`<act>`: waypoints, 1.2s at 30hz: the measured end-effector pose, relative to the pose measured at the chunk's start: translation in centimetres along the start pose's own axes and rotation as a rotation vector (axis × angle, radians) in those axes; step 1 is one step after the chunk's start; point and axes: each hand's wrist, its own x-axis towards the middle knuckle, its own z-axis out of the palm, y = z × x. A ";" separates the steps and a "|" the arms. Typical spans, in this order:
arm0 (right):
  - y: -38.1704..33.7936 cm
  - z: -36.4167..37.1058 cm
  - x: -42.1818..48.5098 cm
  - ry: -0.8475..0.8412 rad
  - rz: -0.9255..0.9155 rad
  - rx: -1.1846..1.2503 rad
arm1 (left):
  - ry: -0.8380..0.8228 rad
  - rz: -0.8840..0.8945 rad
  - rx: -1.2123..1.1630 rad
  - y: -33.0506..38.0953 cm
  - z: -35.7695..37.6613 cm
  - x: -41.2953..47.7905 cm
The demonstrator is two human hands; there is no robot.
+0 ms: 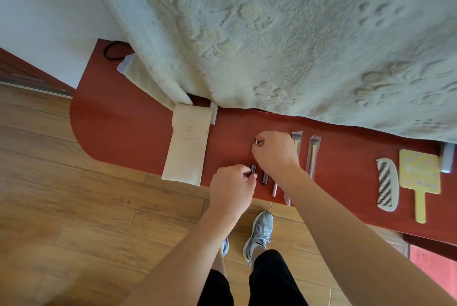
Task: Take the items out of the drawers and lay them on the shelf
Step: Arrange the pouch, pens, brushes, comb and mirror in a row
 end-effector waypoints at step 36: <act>0.1 -0.6 -0.9 0.013 0.057 0.048 | 0.018 0.017 0.008 -0.3 0.4 0.4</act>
